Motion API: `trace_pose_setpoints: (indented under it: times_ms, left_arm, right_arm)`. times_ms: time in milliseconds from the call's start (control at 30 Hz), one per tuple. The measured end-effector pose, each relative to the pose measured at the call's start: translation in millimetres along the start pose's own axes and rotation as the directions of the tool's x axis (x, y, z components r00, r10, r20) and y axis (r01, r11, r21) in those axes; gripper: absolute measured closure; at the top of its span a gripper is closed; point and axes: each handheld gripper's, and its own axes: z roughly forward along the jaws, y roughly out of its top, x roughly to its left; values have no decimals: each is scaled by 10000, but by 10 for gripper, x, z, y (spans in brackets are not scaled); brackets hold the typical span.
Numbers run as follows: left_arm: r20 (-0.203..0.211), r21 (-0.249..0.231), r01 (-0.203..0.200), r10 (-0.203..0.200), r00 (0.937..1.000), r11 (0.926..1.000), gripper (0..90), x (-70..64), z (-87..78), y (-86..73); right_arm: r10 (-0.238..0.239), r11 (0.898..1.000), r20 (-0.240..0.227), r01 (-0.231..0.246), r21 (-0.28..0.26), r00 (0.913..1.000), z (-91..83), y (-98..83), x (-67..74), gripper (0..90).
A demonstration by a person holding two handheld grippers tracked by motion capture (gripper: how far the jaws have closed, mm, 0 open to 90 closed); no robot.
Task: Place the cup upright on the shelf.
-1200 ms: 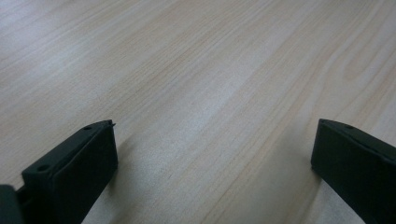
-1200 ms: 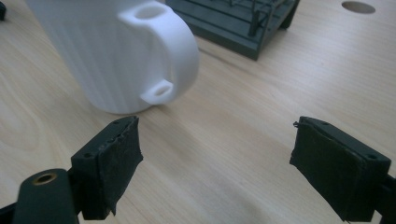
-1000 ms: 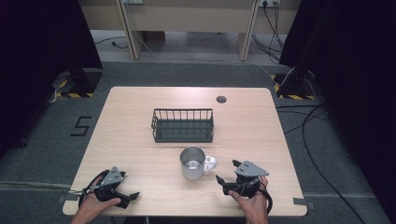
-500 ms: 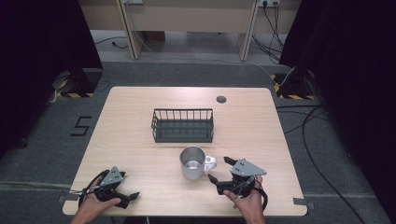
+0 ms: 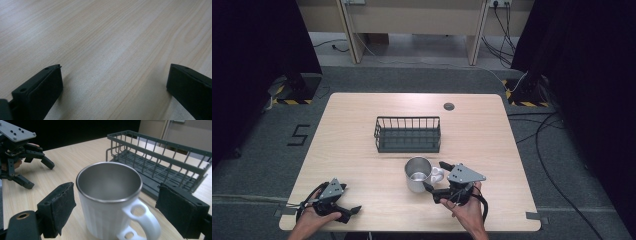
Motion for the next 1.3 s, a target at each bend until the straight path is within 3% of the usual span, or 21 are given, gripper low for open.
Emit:
trace_pose_setpoints:
  times_ms: [233,667,967,1300]
  left_arm:
    - [1,11,-10,10,10000,10000,0,1,-1,0]
    - [0,5,-5,5,10000,10000,0,0,0,0]
    - [-1,1,0,0,10000,10000,0,0,0,0]
    - [-1,0,-1,1,10000,10000,0,0,0,0]
  right_arm:
    - [-118,9999,-158,116,-104,9998,129,62,11,150]
    - [289,9994,-803,-302,-159,9964,314,58,-58,136]
    - [499,9984,-900,-519,-207,9947,415,37,-76,86]
    - [133,9995,-674,-113,287,9976,533,22,-17,24]
